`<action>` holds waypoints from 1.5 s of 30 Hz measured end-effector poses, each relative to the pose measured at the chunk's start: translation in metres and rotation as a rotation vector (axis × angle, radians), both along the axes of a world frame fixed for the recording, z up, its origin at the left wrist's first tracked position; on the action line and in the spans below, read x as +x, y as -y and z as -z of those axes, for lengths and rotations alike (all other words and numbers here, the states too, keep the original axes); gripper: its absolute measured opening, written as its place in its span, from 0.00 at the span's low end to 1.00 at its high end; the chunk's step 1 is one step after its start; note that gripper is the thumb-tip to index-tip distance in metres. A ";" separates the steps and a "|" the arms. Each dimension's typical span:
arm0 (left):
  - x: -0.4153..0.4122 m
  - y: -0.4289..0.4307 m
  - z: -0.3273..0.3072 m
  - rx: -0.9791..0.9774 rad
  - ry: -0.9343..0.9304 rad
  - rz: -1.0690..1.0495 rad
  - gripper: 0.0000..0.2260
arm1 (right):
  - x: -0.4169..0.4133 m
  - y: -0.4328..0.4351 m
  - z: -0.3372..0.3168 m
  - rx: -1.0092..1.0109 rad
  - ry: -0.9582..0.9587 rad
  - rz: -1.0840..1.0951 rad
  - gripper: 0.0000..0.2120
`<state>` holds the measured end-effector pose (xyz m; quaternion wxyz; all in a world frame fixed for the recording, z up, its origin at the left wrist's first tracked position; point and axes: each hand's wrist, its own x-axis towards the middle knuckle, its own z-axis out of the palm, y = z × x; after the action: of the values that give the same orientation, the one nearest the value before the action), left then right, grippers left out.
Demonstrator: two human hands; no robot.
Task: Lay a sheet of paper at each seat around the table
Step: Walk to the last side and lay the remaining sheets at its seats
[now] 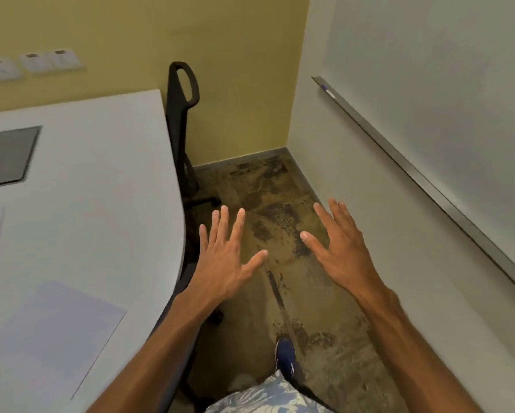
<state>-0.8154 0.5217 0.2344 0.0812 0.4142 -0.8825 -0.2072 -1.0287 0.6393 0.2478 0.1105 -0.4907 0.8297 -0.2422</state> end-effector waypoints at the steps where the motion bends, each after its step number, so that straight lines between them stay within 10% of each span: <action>1: -0.008 0.007 -0.001 0.003 0.002 -0.032 0.41 | -0.011 0.012 -0.002 -0.006 0.000 -0.035 0.34; 19: -0.057 0.140 0.003 0.031 0.072 -0.481 0.40 | -0.089 0.254 -0.002 -0.008 0.010 -0.479 0.33; 45: 0.000 0.336 0.024 0.011 0.058 -1.105 0.40 | 0.036 0.576 -0.001 0.054 -0.017 -1.105 0.34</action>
<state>-0.8149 0.1856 0.2106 0.1512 0.8218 -0.5345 -0.1267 -0.9927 0.0632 0.2486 0.2269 -0.8519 0.4557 -0.1230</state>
